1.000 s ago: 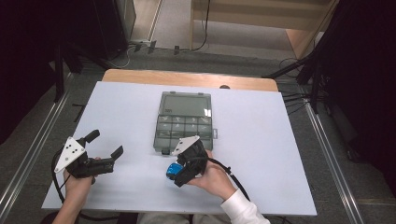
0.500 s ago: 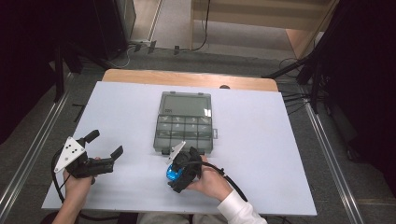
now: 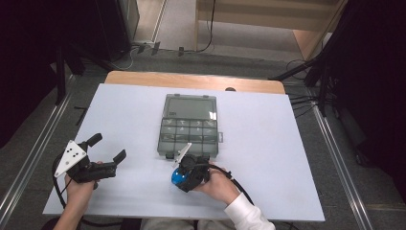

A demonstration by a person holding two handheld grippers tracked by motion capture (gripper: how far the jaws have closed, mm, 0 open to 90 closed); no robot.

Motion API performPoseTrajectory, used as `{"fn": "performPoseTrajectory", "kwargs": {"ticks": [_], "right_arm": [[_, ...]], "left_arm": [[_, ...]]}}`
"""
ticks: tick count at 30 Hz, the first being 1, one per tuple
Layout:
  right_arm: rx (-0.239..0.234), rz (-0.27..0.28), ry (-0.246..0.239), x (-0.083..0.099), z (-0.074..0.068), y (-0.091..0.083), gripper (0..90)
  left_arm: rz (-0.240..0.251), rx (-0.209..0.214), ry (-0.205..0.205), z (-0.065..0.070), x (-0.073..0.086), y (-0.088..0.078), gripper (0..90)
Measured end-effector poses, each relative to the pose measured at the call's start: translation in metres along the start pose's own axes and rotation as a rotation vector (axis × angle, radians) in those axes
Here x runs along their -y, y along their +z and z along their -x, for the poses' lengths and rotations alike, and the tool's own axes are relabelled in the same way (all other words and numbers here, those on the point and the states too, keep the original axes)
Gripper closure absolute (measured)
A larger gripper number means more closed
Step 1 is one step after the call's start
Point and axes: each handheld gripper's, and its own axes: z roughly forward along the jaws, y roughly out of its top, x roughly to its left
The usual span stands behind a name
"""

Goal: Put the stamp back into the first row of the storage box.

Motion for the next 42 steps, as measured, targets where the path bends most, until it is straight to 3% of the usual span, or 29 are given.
{"fn": "performPoseTrajectory", "kwargs": {"ticks": [7, 12, 19, 30, 37, 42], "right_arm": [[-0.015, 0.01, 0.004, -0.001, 0.005, -0.009, 42.0], [-0.028, 0.054, 0.015, -0.005, 0.01, -0.022, 42.0], [-0.03, 0.061, 0.015, -0.01, 0.021, -0.039, 42.2], [-0.081, 0.117, 0.036, -0.02, 0.049, -0.066, 42.3], [-0.059, 0.117, 0.042, -0.024, 0.066, -0.082, 42.4], [-0.068, 0.117, 0.053, -0.027, 0.079, -0.089, 42.4]], "left_arm": [[-0.001, 0.001, -0.001, 0.0, 0.0, 0.0, 0.0], [0.002, 0.0, -0.003, 0.0, 0.0, 0.0, 0.0], [0.005, -0.003, -0.009, -0.001, 0.0, 0.0, 0.0], [0.004, 0.001, -0.008, 0.0, 0.0, 0.001, 0.0], [0.003, -0.002, -0.009, 0.0, 0.0, 0.001, 0.0], [0.005, -0.003, -0.006, 0.0, 0.0, 0.001, 0.0]]}}
